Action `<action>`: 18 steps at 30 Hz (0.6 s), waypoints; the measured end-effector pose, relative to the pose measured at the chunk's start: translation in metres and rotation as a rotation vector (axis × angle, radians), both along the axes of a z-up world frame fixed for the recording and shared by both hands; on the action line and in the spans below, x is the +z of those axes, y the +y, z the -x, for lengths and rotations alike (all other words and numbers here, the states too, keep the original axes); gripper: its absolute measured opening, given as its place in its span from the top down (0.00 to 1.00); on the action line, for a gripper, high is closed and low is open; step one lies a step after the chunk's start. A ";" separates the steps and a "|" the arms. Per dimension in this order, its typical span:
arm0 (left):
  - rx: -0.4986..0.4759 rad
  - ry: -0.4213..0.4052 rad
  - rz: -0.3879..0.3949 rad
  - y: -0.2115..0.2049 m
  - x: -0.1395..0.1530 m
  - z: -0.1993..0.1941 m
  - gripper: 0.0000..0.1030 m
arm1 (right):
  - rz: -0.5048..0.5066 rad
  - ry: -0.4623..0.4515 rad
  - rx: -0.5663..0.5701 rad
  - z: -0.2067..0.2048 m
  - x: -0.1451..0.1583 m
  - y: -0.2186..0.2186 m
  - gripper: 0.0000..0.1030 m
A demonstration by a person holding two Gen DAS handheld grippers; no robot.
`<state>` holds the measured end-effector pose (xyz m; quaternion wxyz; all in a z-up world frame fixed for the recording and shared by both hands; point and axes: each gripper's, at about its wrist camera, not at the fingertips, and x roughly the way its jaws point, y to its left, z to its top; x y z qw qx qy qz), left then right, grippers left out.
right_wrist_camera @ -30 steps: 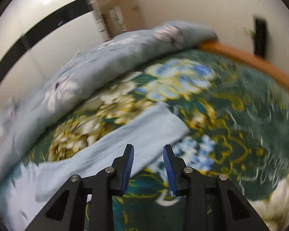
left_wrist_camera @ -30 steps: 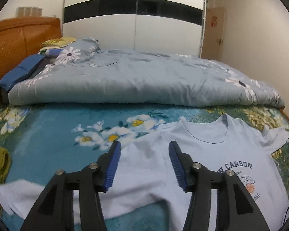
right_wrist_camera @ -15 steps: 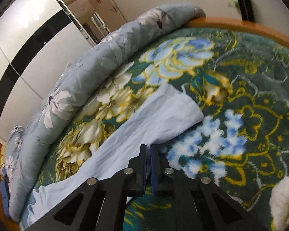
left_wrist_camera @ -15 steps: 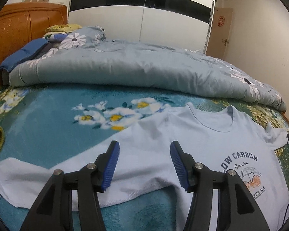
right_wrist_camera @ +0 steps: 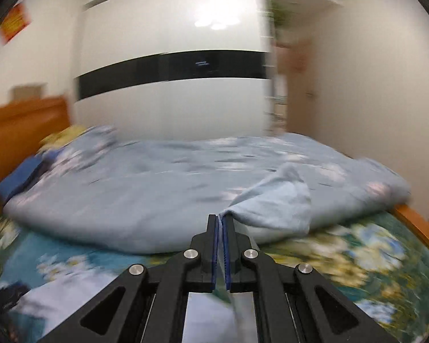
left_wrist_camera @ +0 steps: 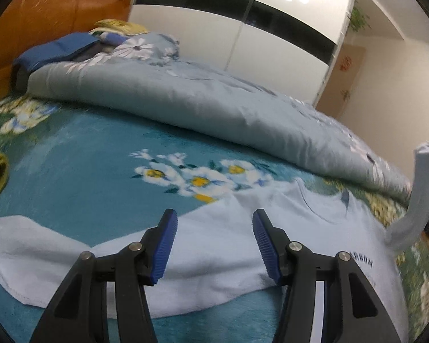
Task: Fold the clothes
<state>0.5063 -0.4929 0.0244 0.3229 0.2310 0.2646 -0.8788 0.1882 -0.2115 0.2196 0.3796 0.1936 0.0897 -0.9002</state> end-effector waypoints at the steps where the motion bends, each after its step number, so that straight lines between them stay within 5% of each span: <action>1: 0.017 0.007 -0.008 -0.005 -0.001 -0.004 0.45 | -0.015 -0.001 0.053 -0.015 -0.004 -0.024 0.96; 10: 0.109 0.091 -0.178 -0.046 -0.019 -0.036 0.45 | -0.226 -0.106 0.391 -0.133 -0.112 -0.179 0.96; 18: 0.104 0.105 -0.226 -0.050 -0.024 -0.037 0.45 | -0.347 -0.145 0.461 -0.163 -0.168 -0.186 0.96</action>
